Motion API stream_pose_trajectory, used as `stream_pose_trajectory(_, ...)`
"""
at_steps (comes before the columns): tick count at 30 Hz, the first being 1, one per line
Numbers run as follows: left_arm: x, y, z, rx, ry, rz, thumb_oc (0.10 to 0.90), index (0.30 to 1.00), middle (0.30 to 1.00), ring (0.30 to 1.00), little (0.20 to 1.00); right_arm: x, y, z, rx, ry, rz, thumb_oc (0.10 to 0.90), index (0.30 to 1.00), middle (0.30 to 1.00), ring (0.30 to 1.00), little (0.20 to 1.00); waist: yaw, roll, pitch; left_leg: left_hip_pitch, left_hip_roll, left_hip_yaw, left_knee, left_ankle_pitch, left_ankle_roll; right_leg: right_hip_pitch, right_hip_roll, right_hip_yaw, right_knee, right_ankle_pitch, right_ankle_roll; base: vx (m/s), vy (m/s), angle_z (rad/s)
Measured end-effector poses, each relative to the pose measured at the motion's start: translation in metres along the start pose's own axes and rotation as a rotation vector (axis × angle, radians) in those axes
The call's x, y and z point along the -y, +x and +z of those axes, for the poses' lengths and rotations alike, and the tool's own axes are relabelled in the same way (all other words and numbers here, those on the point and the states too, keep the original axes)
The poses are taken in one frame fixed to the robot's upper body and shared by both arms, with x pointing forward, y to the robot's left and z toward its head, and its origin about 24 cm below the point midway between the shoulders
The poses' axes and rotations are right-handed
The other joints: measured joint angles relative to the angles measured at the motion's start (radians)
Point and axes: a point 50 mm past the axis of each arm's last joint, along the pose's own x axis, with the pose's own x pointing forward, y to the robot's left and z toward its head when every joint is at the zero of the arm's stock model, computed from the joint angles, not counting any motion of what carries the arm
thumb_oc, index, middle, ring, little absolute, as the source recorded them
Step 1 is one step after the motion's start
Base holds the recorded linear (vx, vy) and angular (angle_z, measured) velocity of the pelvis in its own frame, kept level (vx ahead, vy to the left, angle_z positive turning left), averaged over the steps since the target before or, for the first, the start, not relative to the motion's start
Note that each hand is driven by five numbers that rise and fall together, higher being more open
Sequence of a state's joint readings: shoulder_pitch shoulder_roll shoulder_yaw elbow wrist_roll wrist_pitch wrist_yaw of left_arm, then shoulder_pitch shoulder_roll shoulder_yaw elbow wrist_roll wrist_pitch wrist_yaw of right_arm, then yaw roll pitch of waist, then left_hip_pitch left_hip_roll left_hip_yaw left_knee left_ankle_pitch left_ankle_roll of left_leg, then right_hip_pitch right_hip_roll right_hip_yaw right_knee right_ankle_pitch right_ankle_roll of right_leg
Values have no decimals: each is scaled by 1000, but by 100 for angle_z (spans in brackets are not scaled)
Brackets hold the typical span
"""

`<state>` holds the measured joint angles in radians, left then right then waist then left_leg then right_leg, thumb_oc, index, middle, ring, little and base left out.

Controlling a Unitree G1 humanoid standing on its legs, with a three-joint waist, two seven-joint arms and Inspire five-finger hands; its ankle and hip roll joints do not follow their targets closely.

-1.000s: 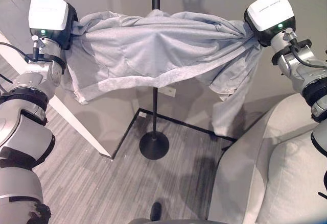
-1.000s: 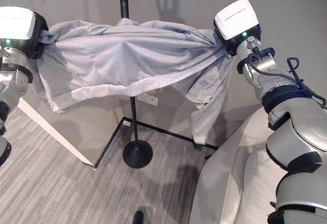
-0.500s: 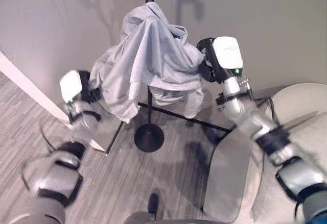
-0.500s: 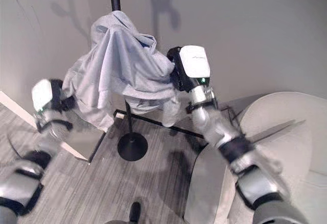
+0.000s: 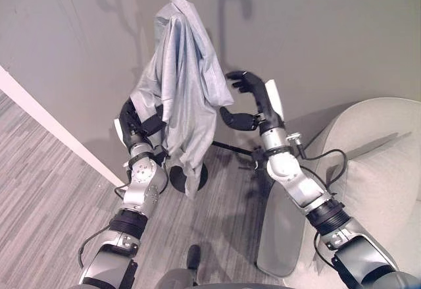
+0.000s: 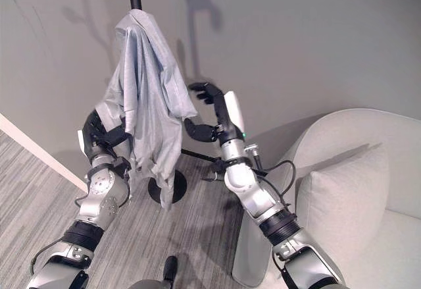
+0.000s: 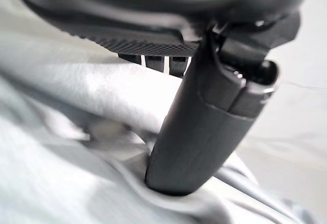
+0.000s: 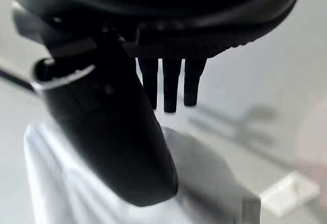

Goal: Hang the clothes on the sofa on the clothes rack.

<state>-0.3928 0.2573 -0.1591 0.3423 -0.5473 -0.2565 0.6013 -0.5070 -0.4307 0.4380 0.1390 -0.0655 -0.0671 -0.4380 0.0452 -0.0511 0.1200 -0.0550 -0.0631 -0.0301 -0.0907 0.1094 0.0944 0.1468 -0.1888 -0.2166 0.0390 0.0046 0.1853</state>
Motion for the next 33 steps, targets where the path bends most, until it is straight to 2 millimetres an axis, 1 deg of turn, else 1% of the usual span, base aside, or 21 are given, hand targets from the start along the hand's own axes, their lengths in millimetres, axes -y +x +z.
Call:
stream_pose_trajectory(1, -1, 1, 2, 9, -2, -3, 800, 900, 900, 900, 900, 6, 1, -1, -3, -5, -22, 800, 900, 900, 900, 900, -1, 0, 0, 2, 0, 0, 0, 0, 0, 0, -2, 0, 3, 0, 0, -15, -38, -4)
stream_pose_trajectory(3, -3, 1, 2, 11, 3, -1, 800, 900, 900, 900, 900, 11, 1, -3, -9, -8, -39, 800, 900, 900, 900, 900, -3, 1, 0, 6, 0, 1, 1, 0, 0, 0, -5, 2, 9, -1, -1, -4, -17, 1)
stream_pose_trajectory(5, -13, 1, 2, 12, 19, 13, 800, 900, 900, 900, 900, 18, -9, -6, -14, -21, -31, 800, 900, 900, 900, 900, -8, 2, 0, 18, 1, -2, 1, -2, 2, 1, -9, 4, 33, -7, -9, -18, -68, 3)
stream_pose_trajectory(6, -20, -2, 2, 14, 25, 11, 800, 900, 900, 900, 900, 20, -15, -6, -10, -30, -15, 800, 900, 900, 900, 900, -9, 2, 0, 24, 1, -2, 1, -4, 3, 6, -10, 5, 33, -7, -10, -11, -42, 0)
stream_pose_trajectory(8, -27, -5, -1, 6, 35, 14, 800, 900, 900, 900, 900, 21, -20, -7, -11, -43, 0, 800, 900, 900, 900, 900, -10, 3, -1, 32, -2, -1, 1, -6, 4, 14, -12, 4, 31, -7, -9, 0, 0, 0)
stream_pose_trajectory(10, -33, -8, -6, -13, 43, 16, 800, 900, 900, 900, 900, 23, -21, -8, -4, -81, 13, 800, 900, 900, 900, 900, -11, 11, -2, 32, -2, 0, 1, -5, 4, 15, -12, 4, 29, -7, -9, -27, -46, -1)
stream_pose_trajectory(14, -43, -18, -15, -98, -37, -24, 800, 900, 900, 900, 900, 32, -28, -11, -22, -72, -9, 800, 900, 900, 900, 900, -9, 23, -5, 37, -6, -2, 0, -6, 2, 31, -13, 0, 13, -7, -9, -38, -20, 2)
stream_pose_trajectory(17, -64, -25, -20, -141, -2, -81, 800, 900, 900, 900, 900, 37, -35, -18, -54, -72, 1, 800, 900, 900, 900, 900, -14, 33, -9, 42, -6, -1, 0, -8, 0, 37, -13, -2, 13, -7, -9, 0, 0, 0)
stream_pose_trajectory(19, -71, -28, -22, -160, 19, -99, 800, 900, 900, 900, 900, 41, -39, -23, -78, -77, 4, 800, 900, 900, 900, 900, -17, 39, -13, 44, -6, -2, 0, -10, -1, 39, -13, -2, 13, -7, -9, 0, 0, 0)
stream_pose_trajectory(21, -72, -29, -23, -164, 20, -107, 800, 900, 900, 900, 900, 42, -40, -24, -81, -88, 7, 800, 900, 900, 900, 900, -16, 40, -14, 44, -6, -2, 0, -11, -1, 39, -13, -2, 14, -7, -9, -19, 2, 0)
stream_pose_trajectory(22, -78, -31, -26, -178, 36, -110, 800, 900, 900, 900, 900, 42, -43, -27, -94, -84, 13, 800, 900, 900, 900, 900, -6, 43, -14, 44, -6, -2, 0, -7, 1, 40, -14, -3, 14, -7, -9, -38, 4, -6)
stream_pose_trajectory(23, -89, -34, -28, -195, 91, -174, 800, 900, 900, 900, 900, 44, -49, -31, -102, -48, 19, 800, 900, 900, 900, 900, 1, 44, -16, 50, -5, 3, 0, -8, 0, 41, -15, -1, 15, -7, -9, -41, 3, -12)
stream_pose_trajectory(24, -109, -41, -26, -224, 177, -270, 800, 900, 900, 900, 900, 47, -59, -36, -125, -4, 9, 800, 900, 900, 900, 900, -1, 45, -20, 65, -6, 6, 0, -16, 0, 52, -16, -5, 14, -7, -9, -15, 4, -11)
stream_pose_trajectory(25, -126, -50, -29, -263, 208, -274, 800, 900, 900, 900, 900, 49, -67, -42, -161, 2, 15, 800, 900, 900, 900, 900, -6, 54, -28, 66, -9, 6, 0, -19, 2, 52, -18, -8, 16, -7, -9, -18, 4, -3)
stream_pose_trajectory(26, -137, -57, -32, -290, 204, -262, 800, 900, 900, 900, 900, 53, -72, -47, -188, -2, 15, 800, 900, 900, 900, 900, -6, 62, -33, 66, -11, 6, 0, -21, 4, 54, -21, -14, 17, -7, -9, -6, -3, 3)
stream_pose_trajectory(27, -156, -70, -43, -358, 182, -221, 800, 900, 900, 900, 900, 58, -83, -59, -249, -12, 1, 800, 900, 900, 900, 900, 5, 74, -41, 67, -15, 6, 0, -23, 6, 55, -25, -17, 15, -7, -9, 0, 0, 0)
stream_pose_trajectory(28, -165, -74, -47, -380, 148, -187, 800, 900, 900, 900, 900, 57, -86, -63, -271, -12, 1, 800, 900, 900, 900, 900, 6, 79, -45, 67, -16, 6, 0, -23, 6, 55, -26, -16, 16, -7, -9, -7, -18, 4)
stream_pose_trajectory(29, -175, -83, -60, -421, 53, -95, 800, 900, 900, 900, 900, 56, -92, -72, -317, -15, 9, 800, 900, 900, 900, 900, 9, 82, -47, 72, -18, 3, 0, -23, 6, 64, -27, -17, 13, -7, -9, -2, -23, 8)
stream_pose_trajectory(31, -184, -93, -72, -435, -85, 19, 800, 900, 900, 900, 900, 52, -98, -79, -357, -7, 16, 800, 900, 900, 900, 900, 13, 83, -51, 76, -18, -1, -1, -23, 6, 69, -26, -16, 15, -8, -8, -2, -18, 6)
stream_pose_trajectory(32, -197, -109, -91, -487, -157, 162, 800, 900, 900, 900, 900, 41, -112, -93, -443, 39, 1, 800, 900, 900, 900, 900, 21, 73, -71, 76, -18, 0, -1, -32, -1, 70, -27, -15, 14, -13, -9, 0, 0, 0)
stream_pose_trajectory(33, -200, -115, -96, -518, -155, 197, 800, 900, 900, 900, 900, 36, -119, -98, -480, 53, 2, 800, 900, 900, 900, 900, 22, 68, -76, 77, -19, 0, -2, -33, -1, 70, -27, -15, 15, -15, -9, 0, 0, 0)
